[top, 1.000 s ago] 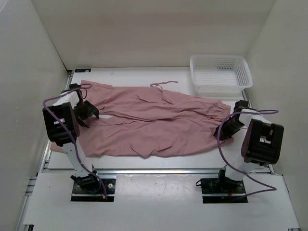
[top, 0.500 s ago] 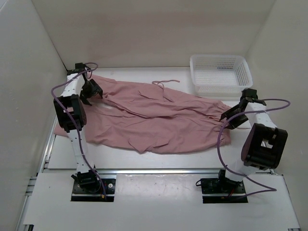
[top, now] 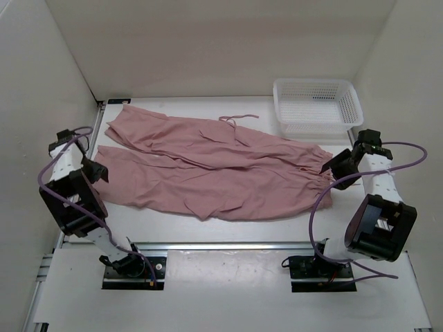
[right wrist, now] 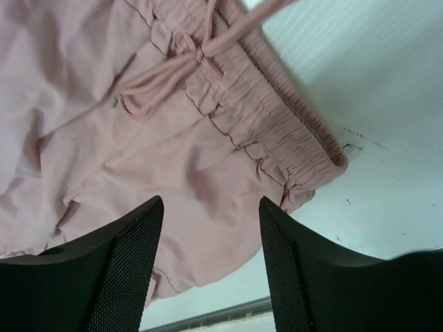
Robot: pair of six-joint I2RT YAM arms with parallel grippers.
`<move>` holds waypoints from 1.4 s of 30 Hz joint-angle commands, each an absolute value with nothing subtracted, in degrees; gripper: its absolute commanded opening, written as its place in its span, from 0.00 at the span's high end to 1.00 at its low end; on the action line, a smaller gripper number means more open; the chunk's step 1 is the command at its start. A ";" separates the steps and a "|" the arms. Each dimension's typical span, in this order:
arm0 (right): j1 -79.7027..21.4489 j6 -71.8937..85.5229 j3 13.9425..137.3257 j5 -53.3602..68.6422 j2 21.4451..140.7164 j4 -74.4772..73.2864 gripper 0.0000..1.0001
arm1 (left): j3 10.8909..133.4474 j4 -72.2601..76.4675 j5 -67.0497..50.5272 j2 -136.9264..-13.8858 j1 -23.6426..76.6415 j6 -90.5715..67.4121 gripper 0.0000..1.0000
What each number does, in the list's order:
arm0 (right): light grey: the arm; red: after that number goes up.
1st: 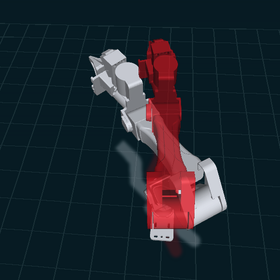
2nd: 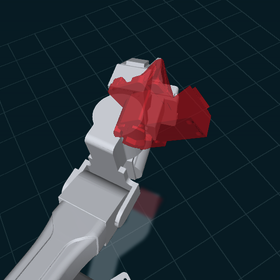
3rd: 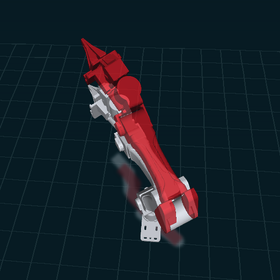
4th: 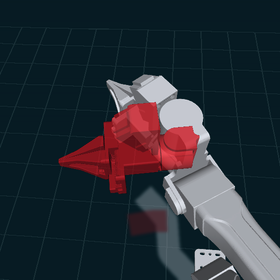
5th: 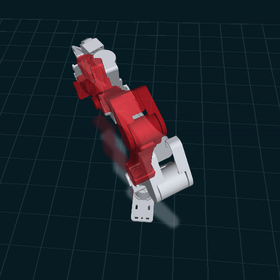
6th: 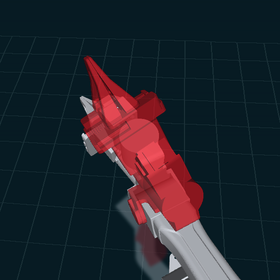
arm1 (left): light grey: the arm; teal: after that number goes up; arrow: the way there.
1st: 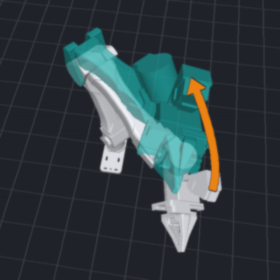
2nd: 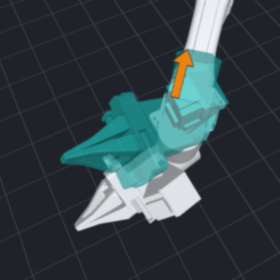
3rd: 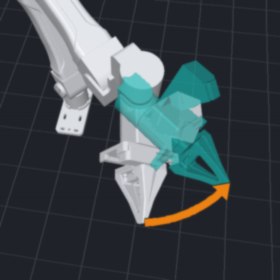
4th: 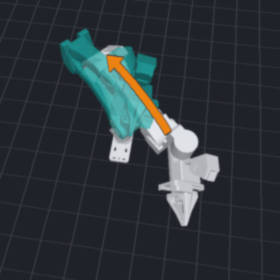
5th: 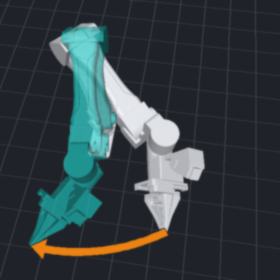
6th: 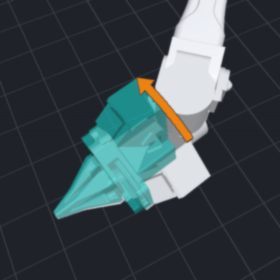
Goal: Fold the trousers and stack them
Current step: Flatten the trousers out, then fold the trousers
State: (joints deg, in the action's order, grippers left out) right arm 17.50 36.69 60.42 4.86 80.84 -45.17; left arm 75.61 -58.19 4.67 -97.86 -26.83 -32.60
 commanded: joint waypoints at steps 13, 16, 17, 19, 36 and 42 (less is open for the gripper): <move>17.49 32.61 58.45 12.22 78.84 -47.55 0.17 | 70.66 -52.73 10.01 -103.44 -30.23 -33.58 0.38; 18.10 32.61 57.92 12.22 77.61 -48.87 0.15 | 71.98 -53.35 15.29 -104.50 -30.23 -32.88 0.40; 18.11 32.09 57.92 12.22 76.13 -48.87 0.15 | 71.98 -53.87 15.29 -105.37 -30.23 -32.87 0.42; 18.11 32.08 57.39 11.51 75.33 -49.39 0.15 | 73.03 -53.88 15.90 -106.25 -30.23 -32.87 0.48; 18.63 33.13 59.58 11.51 71.37 -50.98 0.15 | 77.61 -52.21 9.23 -113.55 -29.18 -28.56 0.64; 18.63 33.13 57.93 11.51 70.84 -50.98 0.15 | 77.00 -52.21 7.56 -111.37 -28.57 -28.04 0.90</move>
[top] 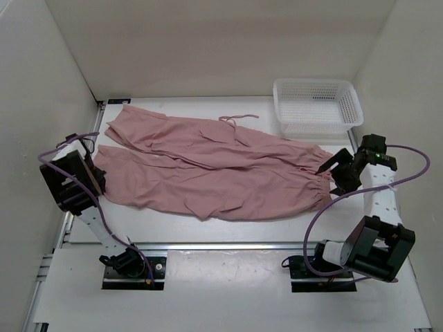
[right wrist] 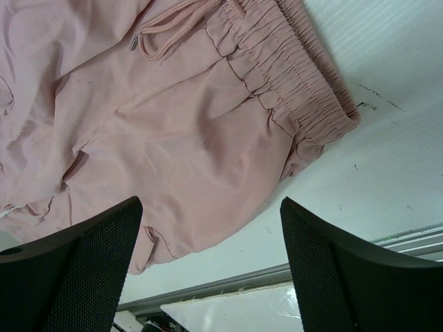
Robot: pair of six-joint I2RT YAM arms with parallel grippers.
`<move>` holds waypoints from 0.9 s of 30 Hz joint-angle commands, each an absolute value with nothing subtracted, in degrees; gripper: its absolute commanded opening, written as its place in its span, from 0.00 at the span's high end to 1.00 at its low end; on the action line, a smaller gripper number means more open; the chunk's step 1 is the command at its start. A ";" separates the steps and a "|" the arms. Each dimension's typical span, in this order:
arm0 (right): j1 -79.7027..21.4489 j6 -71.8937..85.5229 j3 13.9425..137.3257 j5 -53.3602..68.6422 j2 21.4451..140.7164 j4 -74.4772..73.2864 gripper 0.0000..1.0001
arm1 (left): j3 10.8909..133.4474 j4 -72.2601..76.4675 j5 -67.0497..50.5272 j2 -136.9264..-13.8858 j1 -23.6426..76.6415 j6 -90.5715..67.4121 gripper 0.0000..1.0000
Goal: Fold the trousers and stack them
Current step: Fold the trousers
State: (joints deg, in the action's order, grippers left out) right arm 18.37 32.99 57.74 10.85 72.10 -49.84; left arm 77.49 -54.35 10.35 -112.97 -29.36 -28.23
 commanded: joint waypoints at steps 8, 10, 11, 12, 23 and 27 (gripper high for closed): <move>19.15 33.84 45.20 17.14 69.61 -45.71 0.14 | 75.94 -52.73 7.03 -95.83 -26.19 -29.44 0.90; 19.16 34.45 43.51 16.61 69.61 -44.75 0.15 | 77.24 -53.43 5.63 -93.96 -26.19 -29.97 0.90; 19.16 35.15 42.98 15.13 69.61 -44.74 0.16 | 77.95 -54.05 5.02 -93.35 -26.19 -29.97 0.90; 19.16 35.94 42.46 14.25 69.09 -44.74 0.17 | 78.57 -54.05 4.23 -92.73 -26.19 -29.97 0.90; 19.69 42.98 40.17 7.04 74.60 -37.63 0.30 | 84.73 -57.74 2.46 -92.72 -26.19 -28.39 0.90; 19.69 43.59 40.17 7.03 78.57 -32.62 0.33 | 85.86 -58.27 1.76 -92.72 -26.19 -28.39 0.90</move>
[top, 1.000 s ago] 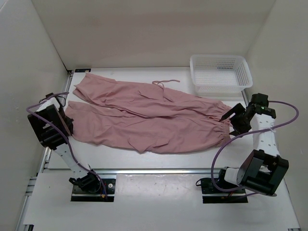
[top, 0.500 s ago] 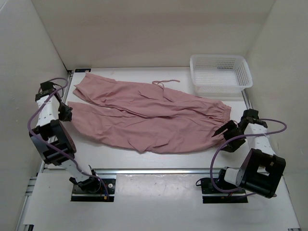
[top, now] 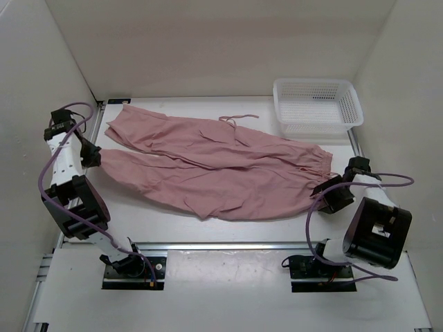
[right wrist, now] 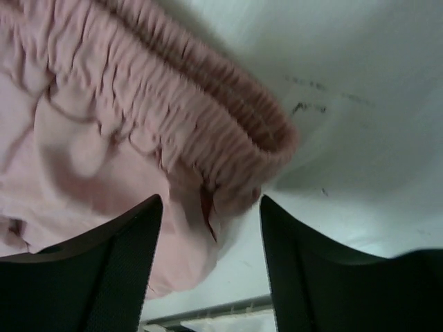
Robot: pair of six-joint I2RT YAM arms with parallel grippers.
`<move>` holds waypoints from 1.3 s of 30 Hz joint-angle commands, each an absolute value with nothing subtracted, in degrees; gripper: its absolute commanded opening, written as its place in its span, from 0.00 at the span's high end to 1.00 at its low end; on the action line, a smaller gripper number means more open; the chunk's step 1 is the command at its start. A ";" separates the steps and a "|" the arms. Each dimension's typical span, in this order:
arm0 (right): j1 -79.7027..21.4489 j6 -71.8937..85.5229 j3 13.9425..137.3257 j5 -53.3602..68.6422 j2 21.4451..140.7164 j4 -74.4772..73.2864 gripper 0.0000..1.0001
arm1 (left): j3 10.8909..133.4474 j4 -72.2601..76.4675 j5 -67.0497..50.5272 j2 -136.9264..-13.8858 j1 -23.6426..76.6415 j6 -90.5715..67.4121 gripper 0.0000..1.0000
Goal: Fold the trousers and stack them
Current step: Fold the trousers
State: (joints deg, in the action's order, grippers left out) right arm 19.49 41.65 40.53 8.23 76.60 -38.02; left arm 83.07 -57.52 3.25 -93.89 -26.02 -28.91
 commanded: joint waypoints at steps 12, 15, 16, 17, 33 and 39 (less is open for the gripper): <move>19.69 41.41 46.84 -1.67 66.82 -40.33 1.00 | 90.53 -61.08 -0.17 -90.26 -26.19 -28.39 0.90; 20.21 40.09 48.95 -3.60 59.43 -44.02 1.00 | 92.20 -61.61 -1.05 -87.63 -26.19 -27.77 0.90; 20.21 40.08 51.30 -4.47 57.67 -45.77 1.00 | 92.20 -62.13 -1.05 -86.93 -26.19 -27.77 0.90; 20.21 40.08 52.29 -5.79 57.66 -49.10 1.00 | 92.20 -62.14 -1.05 -85.53 -26.19 -27.77 0.90; 20.21 42.98 53.09 -10.72 42.80 -64.94 1.00 | 80.86 -64.51 -3.09 -67.68 -22.60 -25.40 0.90; 20.21 42.98 55.36 -12.73 45.26 -62.93 1.00 | 86.99 -63.90 -3.33 -72.93 -21.97 -25.40 0.90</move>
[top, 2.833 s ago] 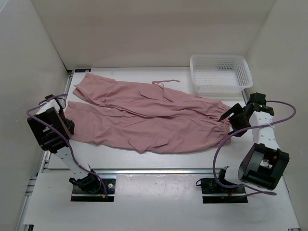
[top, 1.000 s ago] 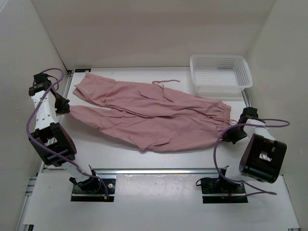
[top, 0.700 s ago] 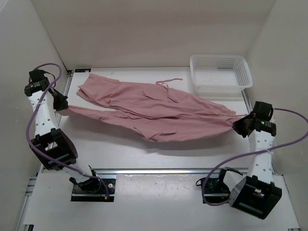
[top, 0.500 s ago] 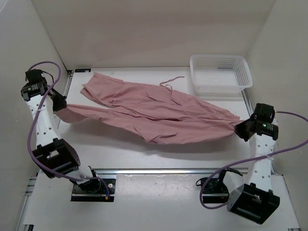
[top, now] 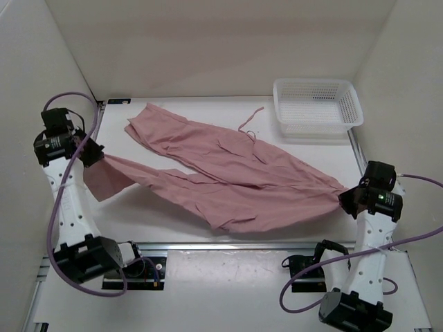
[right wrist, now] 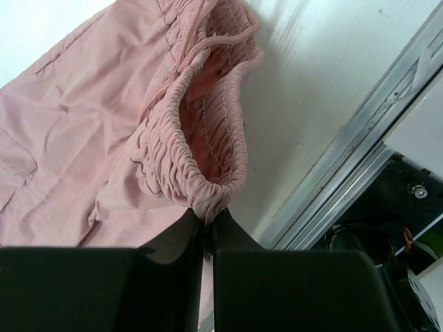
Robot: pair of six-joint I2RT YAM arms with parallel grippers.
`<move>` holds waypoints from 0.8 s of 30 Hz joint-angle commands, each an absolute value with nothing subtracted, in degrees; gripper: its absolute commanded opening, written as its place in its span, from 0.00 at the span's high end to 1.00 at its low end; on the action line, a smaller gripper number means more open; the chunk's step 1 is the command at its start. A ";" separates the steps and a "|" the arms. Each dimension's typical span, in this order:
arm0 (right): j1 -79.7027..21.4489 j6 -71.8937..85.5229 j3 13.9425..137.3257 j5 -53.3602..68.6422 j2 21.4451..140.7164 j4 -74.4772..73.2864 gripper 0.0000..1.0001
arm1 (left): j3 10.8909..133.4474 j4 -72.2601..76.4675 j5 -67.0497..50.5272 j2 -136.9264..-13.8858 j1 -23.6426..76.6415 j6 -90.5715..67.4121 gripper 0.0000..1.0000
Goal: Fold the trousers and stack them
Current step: Fold the trousers
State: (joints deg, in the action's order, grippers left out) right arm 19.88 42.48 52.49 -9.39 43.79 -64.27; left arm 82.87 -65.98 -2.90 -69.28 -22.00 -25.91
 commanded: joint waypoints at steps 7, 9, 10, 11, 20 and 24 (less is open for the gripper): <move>20.21 44.74 58.89 -14.94 53.34 -57.05 1.00 | 103.23 -61.52 -3.43 -90.86 -17.42 -24.35 0.90; 20.21 45.26 60.02 -14.94 56.94 -55.38 1.00 | 107.91 -61.52 -2.73 -97.45 -16.09 -24.35 0.90; 20.21 45.26 60.03 -14.94 58.08 -54.76 1.00 | 112.89 -61.52 -2.72 -99.73 -14.69 -22.87 0.90; 20.21 45.26 60.64 -14.94 60.27 -54.15 1.00 | 115.64 -62.13 -2.72 -104.72 -13.98 -22.07 0.90; 20.21 46.58 68.54 -18.46 73.29 -51.77 1.00 | 144.21 -69.70 -5.17 -126.55 -10.99 -18.90 0.90; 20.21 46.58 73.02 -19.86 78.74 -51.15 1.00 | 150.02 -67.95 -8.96 -132.18 -10.99 -18.37 0.90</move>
